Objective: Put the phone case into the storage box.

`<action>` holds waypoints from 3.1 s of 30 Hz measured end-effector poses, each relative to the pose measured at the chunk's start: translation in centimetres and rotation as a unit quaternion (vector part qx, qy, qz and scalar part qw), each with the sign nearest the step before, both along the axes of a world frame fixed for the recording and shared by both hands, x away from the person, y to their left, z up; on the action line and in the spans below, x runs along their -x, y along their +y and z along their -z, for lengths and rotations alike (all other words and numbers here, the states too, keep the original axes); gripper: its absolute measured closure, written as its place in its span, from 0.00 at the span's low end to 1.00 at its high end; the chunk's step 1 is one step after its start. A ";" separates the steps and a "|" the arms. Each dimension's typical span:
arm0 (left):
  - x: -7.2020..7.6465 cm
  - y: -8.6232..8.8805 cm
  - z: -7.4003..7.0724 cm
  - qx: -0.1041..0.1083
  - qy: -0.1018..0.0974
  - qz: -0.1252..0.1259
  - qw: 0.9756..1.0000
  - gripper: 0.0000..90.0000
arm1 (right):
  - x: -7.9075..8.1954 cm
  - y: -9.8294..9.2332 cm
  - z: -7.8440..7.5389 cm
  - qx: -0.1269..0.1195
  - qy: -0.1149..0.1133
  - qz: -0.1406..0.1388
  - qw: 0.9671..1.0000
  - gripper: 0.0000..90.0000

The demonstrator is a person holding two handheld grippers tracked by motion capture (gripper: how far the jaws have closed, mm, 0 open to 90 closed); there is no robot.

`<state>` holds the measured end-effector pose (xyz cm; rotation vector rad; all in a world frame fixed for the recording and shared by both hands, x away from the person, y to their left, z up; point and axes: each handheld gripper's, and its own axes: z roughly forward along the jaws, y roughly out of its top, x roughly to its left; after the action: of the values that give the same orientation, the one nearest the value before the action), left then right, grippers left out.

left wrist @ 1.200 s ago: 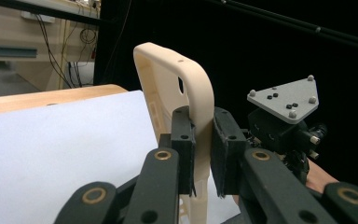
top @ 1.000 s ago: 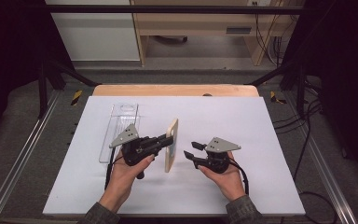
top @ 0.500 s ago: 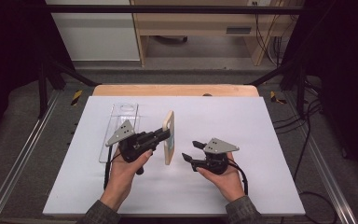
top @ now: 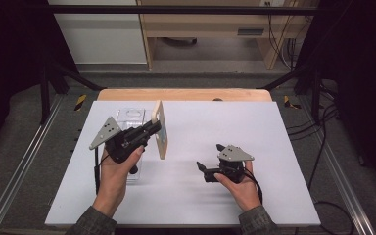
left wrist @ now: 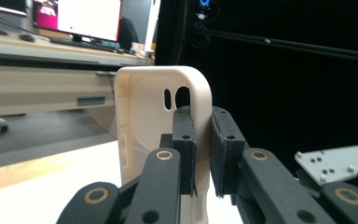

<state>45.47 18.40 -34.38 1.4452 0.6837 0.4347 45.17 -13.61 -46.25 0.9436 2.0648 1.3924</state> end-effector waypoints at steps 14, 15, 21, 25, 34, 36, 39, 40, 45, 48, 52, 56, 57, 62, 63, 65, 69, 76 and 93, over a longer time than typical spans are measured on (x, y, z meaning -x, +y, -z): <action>-0.1 3.8 -2.1 -0.012 -0.022 -0.064 0.998 0.90 | 0.4 -2.0 0.3 0.005 0.002 0.046 0.999 0.07; -0.1 4.0 -2.2 -0.013 -0.023 -0.070 0.997 0.90 | 0.5 -2.3 0.4 -0.002 0.001 0.054 0.999 0.06; -0.2 5.1 -2.6 -0.021 -0.021 -0.094 0.995 0.90 | 1.0 -4.0 0.4 -0.036 -0.015 0.076 0.996 0.05; -0.4 5.7 -2.5 -0.028 -0.018 -0.094 0.995 0.90 | 1.4 -4.5 0.3 -0.032 -0.027 0.088 0.995 0.04; -0.6 6.4 -2.8 -0.031 -0.023 -0.103 0.994 0.90 | 1.9 -4.4 0.2 -0.027 -0.028 0.095 0.995 0.05; -0.7 6.5 -2.9 -0.033 -0.024 -0.108 0.993 0.90 | 2.6 -4.6 0.2 -0.024 -0.023 0.093 0.995 0.05; -0.9 6.7 -2.9 -0.036 -0.025 -0.116 0.992 0.90 | 3.7 -5.1 0.4 -0.009 -0.025 0.107 0.994 0.05; -0.9 6.8 -2.9 -0.037 -0.026 -0.119 0.992 0.90 | 3.7 -5.1 0.4 -0.009 -0.025 0.107 0.994 0.05; -1.3 7.1 -2.9 -0.037 -0.027 -0.138 0.989 0.90 | 4.6 -6.4 0.9 -0.010 -0.030 0.124 0.992 0.04; -2.1 7.1 -2.8 -0.034 -0.021 -0.140 0.989 0.90 | 4.7 -7.3 0.9 -0.029 -0.041 0.129 0.990 0.04; -3.3 6.9 -2.6 -0.037 -0.021 -0.147 0.988 0.90 | 4.9 -7.5 1.0 -0.027 -0.058 0.133 0.989 0.04; -4.2 6.9 -2.4 -0.038 -0.015 -0.158 0.987 0.90 | 4.9 -7.8 1.3 -0.029 -0.051 0.151 0.987 0.03; -4.5 6.9 -2.1 -0.039 -0.011 -0.161 0.986 0.90 | 4.9 -7.9 1.3 -0.032 -0.048 0.151 0.987 0.03; -5.9 7.1 -1.2 -0.045 0.003 -0.173 0.984 0.90 | 4.9 -7.8 1.5 -0.026 -0.046 0.143 0.988 0.03; -6.2 7.1 -1.1 -0.047 0.005 -0.175 0.983 0.90 | 4.9 -7.8 1.5 -0.026 -0.046 0.142 0.988 0.03; -6.6 7.2 -0.7 -0.051 0.007 -0.180 0.982 0.90 | 4.9 -7.7 1.6 -0.023 -0.043 0.141 0.989 0.03; -7.6 7.4 -0.1 -0.059 0.015 -0.191 0.980 0.90 | 4.8 -7.9 1.6 -0.024 -0.036 0.139 0.989 0.03; -9.0 7.5 1.0 -0.065 0.028 -0.202 0.977 0.90 | 4.8 -7.7 1.6 -0.024 -0.035 0.136 0.990 0.03; -11.4 7.1 2.5 -0.077 0.044 -0.220 0.972 0.90 | 4.8 -7.9 1.7 -0.027 -0.037 0.132 0.990 0.03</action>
<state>56.85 25.53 -36.86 1.4628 1.0680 0.7844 40.33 -21.47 -47.98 1.1251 1.7816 1.3265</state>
